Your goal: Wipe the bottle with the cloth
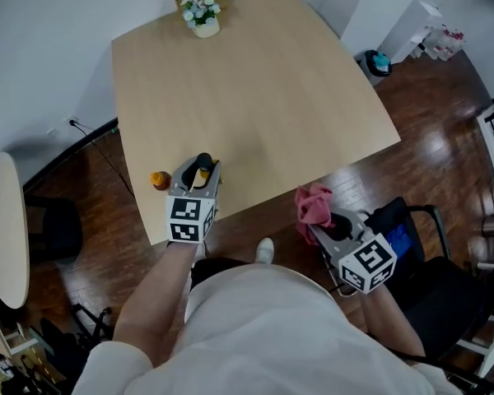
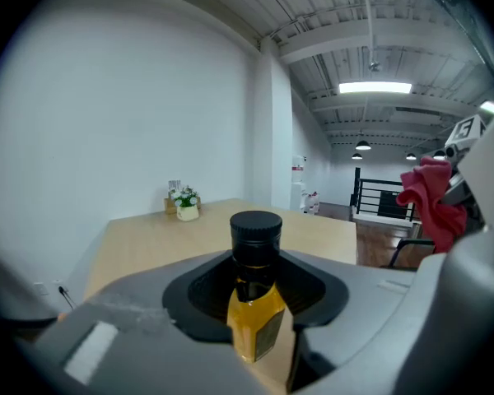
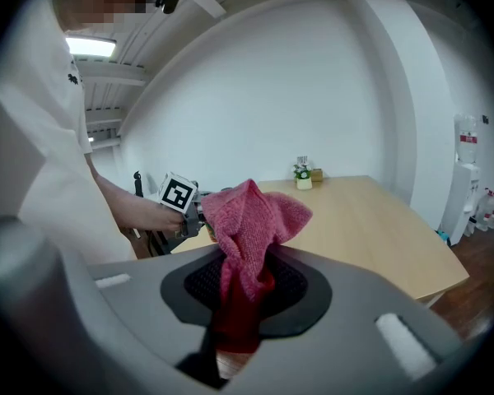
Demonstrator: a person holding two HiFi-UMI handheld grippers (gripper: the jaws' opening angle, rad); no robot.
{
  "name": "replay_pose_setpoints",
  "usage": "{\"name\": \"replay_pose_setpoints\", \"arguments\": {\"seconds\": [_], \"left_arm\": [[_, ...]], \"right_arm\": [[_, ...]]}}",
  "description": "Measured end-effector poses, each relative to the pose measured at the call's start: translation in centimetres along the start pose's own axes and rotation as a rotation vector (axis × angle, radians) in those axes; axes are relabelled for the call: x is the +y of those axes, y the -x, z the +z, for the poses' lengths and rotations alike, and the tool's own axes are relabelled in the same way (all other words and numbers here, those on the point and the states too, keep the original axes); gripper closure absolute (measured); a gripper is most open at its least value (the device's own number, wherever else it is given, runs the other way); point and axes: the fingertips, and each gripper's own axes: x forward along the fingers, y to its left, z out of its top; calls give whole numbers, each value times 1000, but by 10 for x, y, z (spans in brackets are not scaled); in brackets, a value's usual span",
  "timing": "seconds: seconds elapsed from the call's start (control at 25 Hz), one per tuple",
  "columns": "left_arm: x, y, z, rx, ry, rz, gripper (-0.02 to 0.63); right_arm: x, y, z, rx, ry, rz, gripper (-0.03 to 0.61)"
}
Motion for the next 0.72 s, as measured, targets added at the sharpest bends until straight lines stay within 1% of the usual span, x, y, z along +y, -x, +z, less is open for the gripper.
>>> {"name": "replay_pose_setpoints", "arguments": {"seconds": [0.2,0.36,0.4,0.44,0.48,0.6,0.72], "left_arm": [[8,-10,-20,10,21,38,460],[8,-9,-19,0,22,44,455],[7,-8,-18,3,16,46,448],[7,-6,-16,10,7,50,426],[6,-3,-15,21,-6,57,410],[4,15,-8,60,-79,72,400],[-5,51,1,83,-170,57,401]], "right_arm": [[-10,10,4,15,17,4,491],[-10,13,6,3,32,24,491],[-8,14,7,-2,39,32,491],[-6,14,9,-8,48,41,491],[-5,14,10,-13,60,48,491],[0,10,13,-31,123,69,491],[5,1,11,-50,183,97,491]]}}
